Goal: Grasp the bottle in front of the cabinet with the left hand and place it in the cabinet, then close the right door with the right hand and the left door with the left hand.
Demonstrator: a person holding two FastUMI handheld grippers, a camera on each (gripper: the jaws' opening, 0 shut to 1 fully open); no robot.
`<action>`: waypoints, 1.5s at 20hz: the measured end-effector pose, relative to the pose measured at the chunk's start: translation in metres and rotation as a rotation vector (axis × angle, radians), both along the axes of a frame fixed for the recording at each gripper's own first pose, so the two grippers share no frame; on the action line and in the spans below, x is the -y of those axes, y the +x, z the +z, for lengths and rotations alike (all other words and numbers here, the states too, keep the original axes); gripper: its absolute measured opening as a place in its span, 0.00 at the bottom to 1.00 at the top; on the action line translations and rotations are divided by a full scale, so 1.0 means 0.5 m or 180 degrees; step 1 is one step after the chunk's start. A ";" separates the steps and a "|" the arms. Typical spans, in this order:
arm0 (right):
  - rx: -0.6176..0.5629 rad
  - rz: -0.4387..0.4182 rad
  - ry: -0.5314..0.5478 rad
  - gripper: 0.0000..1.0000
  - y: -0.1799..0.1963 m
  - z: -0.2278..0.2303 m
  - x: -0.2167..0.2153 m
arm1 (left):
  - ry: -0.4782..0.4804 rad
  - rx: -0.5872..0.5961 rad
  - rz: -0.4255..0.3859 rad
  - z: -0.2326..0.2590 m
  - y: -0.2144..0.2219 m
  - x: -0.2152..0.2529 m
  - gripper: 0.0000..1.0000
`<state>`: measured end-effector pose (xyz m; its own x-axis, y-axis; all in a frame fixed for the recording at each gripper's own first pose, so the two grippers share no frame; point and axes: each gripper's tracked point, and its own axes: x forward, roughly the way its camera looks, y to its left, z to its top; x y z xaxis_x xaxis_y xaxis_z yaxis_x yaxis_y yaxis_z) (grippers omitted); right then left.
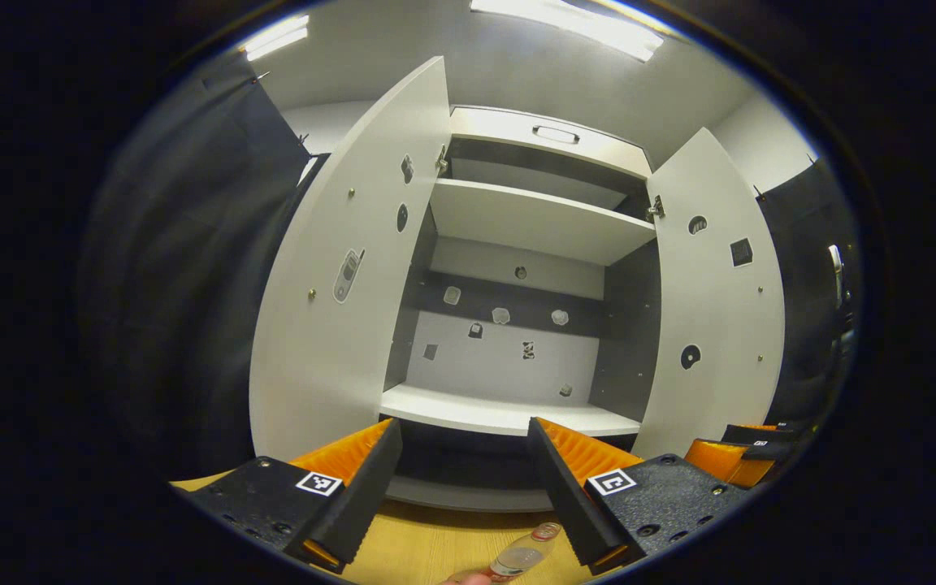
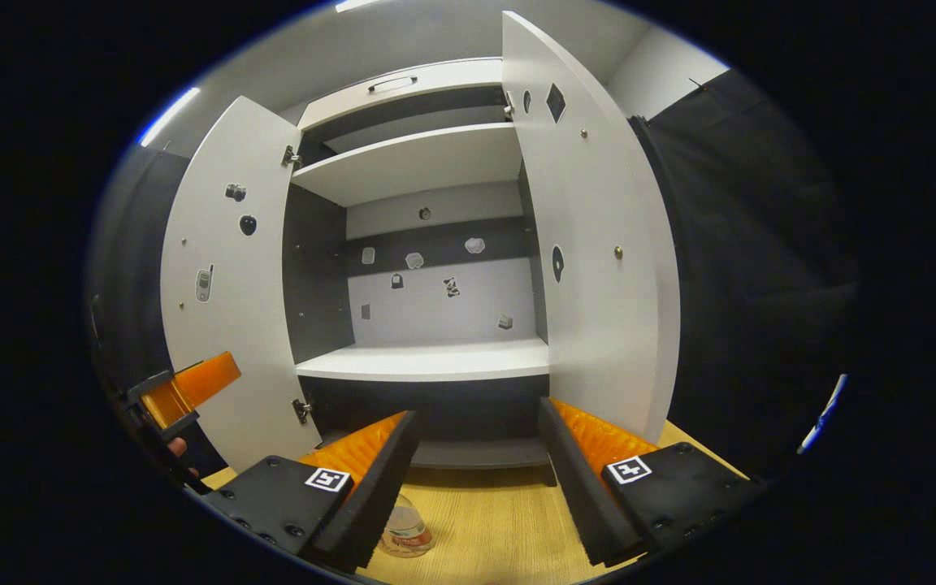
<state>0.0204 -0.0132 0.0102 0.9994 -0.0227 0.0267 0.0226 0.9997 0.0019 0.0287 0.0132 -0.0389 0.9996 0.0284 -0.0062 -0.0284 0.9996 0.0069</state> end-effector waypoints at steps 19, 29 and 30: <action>-0.0045 -0.0346 -0.0117 0.98 -0.070 0.005 0.062 | 0.0257 -0.0987 -0.0910 -0.475 0.040 0.198 0.95; -0.0131 -0.0315 -0.0123 0.98 -0.056 -0.011 0.050 | 0.0371 -0.1379 -0.0955 -0.584 -0.004 0.178 0.75; -0.0137 -0.0325 -0.0125 0.98 -0.053 -0.013 0.050 | 0.0346 -0.1343 -0.1021 -0.557 -0.004 0.185 0.72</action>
